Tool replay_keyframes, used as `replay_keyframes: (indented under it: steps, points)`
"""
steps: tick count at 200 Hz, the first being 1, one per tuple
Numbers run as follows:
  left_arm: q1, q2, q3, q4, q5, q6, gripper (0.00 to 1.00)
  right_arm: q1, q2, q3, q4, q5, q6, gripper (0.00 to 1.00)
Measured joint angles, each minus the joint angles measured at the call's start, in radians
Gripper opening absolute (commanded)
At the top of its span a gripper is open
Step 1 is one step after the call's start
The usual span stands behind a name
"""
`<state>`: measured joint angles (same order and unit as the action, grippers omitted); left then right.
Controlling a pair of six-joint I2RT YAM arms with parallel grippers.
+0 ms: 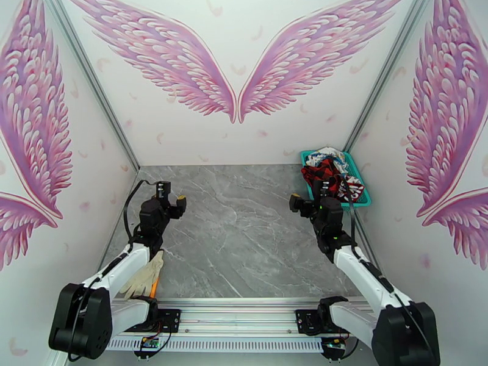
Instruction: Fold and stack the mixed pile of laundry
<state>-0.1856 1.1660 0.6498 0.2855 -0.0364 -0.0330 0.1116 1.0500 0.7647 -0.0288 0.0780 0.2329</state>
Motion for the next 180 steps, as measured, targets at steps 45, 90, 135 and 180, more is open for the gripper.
replay_keyframes:
  steps: [45,90,135,180]
  points:
    - [-0.111,-0.008,0.179,-0.194,0.233,-0.053,0.75,-0.078,0.226,0.549,-0.468,0.023,0.079,0.99]
    - [-0.268,0.010,0.228,-0.251,0.458,-0.043,0.75,-0.238,0.523,0.810,-0.683,0.024,0.099,0.91]
    - [-0.307,0.082,0.234,-0.261,0.558,-0.036,0.75,-0.284,0.781,0.949,-0.726,0.004,0.101,0.89]
    - [-0.317,0.156,0.247,-0.252,0.594,-0.038,0.75,-0.316,0.981,1.104,-0.702,-0.053,0.112,0.82]
